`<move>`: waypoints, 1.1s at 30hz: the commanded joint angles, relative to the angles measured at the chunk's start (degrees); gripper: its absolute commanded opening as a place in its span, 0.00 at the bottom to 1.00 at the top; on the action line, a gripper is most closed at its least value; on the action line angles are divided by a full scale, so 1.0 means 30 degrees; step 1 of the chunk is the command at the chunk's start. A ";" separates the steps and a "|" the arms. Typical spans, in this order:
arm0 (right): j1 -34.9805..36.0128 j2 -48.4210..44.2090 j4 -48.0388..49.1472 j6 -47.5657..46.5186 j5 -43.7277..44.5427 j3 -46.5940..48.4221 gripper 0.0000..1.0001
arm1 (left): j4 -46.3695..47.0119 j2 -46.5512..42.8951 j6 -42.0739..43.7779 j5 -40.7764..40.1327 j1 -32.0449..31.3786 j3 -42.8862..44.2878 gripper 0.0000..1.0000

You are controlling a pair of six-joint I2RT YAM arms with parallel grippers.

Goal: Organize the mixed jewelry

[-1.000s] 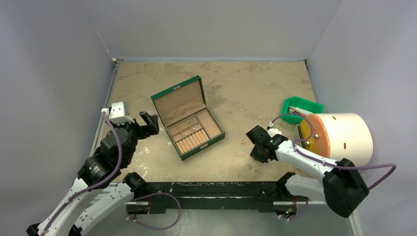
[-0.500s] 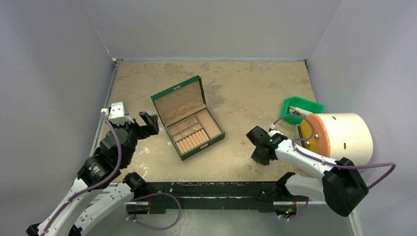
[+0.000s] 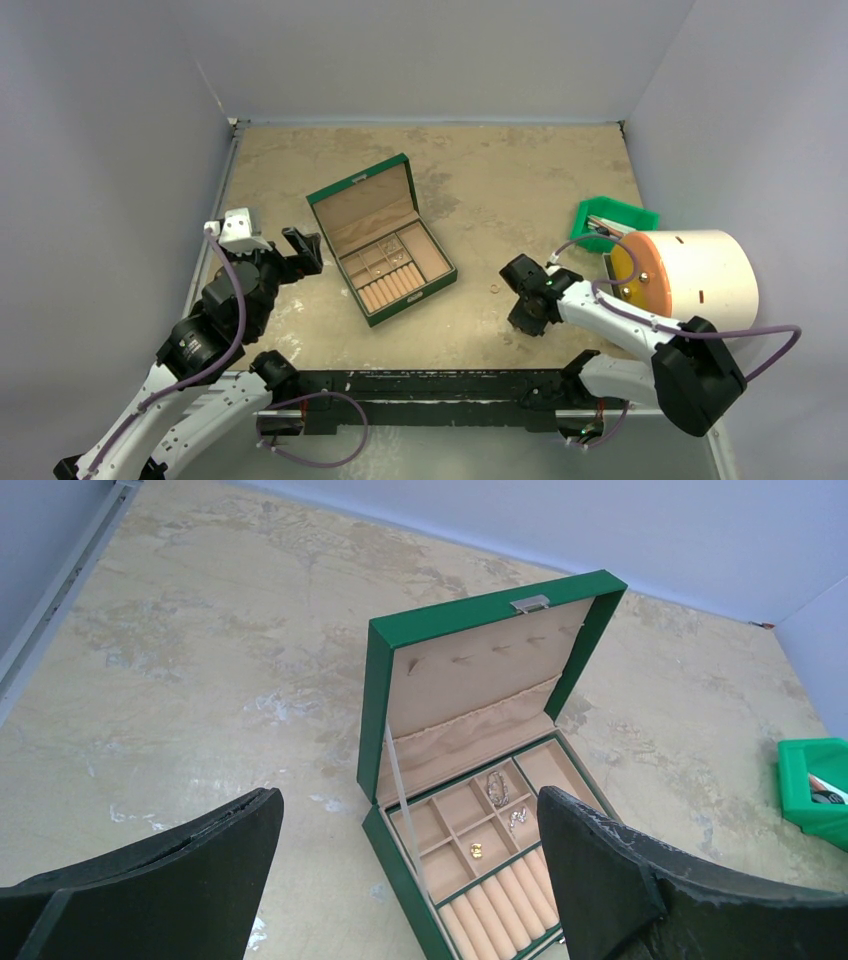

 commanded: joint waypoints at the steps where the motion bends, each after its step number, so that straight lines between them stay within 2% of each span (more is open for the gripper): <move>1: -0.0035 0.0679 -0.0061 0.0778 -0.0650 0.0189 0.27 | 0.0690 -0.0192 0.0064 0.0011 0.0118 0.0628 0.99; 18: -0.0057 0.0676 -0.0440 0.1159 -0.0211 0.0231 0.16 | 0.0691 -0.0200 0.0064 0.0013 0.0102 0.0628 0.99; 33: -0.0061 -0.0832 -0.0741 0.0573 0.0532 0.0504 0.03 | 0.0668 -0.0058 0.0064 -0.0040 0.0108 0.0629 0.98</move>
